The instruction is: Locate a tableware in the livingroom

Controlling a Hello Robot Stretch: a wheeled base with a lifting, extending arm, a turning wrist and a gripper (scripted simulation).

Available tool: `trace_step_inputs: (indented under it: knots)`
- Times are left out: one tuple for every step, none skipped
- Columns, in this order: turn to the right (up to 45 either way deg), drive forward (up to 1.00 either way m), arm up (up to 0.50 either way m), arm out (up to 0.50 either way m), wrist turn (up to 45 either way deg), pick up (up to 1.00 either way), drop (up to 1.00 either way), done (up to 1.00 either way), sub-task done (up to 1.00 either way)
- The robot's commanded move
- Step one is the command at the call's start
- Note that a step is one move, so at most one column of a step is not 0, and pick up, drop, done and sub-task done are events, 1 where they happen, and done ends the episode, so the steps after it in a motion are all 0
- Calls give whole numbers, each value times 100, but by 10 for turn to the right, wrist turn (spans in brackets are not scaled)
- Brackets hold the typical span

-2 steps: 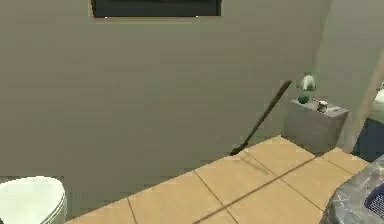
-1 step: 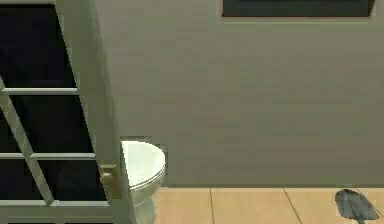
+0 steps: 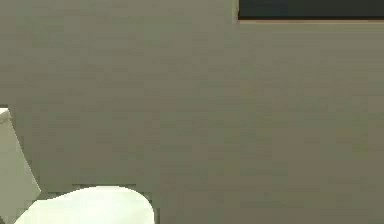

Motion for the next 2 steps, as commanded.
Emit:
trace_step_inputs:
  knots:
    - [450,0,0,0,0,0,0,0,0]
    - [180,0,0,0,0,0,0,0,0]
